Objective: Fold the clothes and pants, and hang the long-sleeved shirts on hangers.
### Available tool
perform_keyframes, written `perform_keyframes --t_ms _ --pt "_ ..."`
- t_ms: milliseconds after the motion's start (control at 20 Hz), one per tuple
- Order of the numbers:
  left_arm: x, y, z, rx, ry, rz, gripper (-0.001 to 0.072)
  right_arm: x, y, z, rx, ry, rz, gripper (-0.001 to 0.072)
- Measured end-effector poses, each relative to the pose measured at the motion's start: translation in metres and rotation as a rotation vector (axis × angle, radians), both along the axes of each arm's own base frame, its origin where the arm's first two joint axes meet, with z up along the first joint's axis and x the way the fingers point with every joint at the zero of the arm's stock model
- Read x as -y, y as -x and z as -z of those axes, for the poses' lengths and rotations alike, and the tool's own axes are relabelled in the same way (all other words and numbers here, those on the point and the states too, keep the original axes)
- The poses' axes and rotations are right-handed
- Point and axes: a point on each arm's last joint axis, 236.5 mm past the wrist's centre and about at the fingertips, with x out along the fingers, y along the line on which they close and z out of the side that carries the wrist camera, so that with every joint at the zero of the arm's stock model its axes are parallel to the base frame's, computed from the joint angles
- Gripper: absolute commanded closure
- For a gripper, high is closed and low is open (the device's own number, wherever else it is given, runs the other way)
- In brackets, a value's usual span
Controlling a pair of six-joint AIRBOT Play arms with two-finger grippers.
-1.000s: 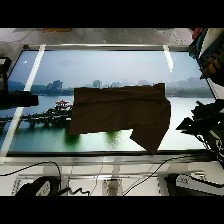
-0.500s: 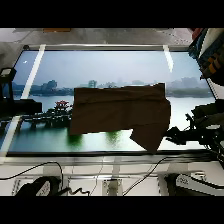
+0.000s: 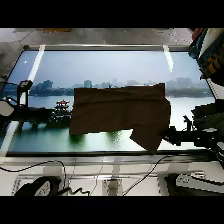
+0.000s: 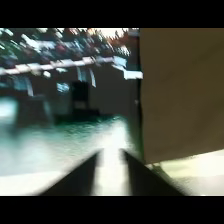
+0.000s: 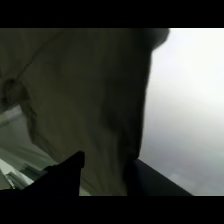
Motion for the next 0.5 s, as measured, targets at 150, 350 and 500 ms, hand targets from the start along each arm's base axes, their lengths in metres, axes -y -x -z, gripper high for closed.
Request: perform_keyframes --t_ms 150,350,500 --pt "0.011 -0.003 0.022 -0.063 0.066 -0.007 0.0201 -0.007 0.003 0.001 -0.007 -0.032 0.003 0.0484" --pt "0.018 -0.003 0.055 -0.162 0.118 -0.015 0.0201 -0.006 0.013 0.008 -0.027 -0.010 -0.033 0.0697" --pt "0.024 -0.002 0.078 -0.233 0.153 -0.018 0.0201 -0.006 0.015 0.009 -0.032 -0.010 -0.042 0.0697"
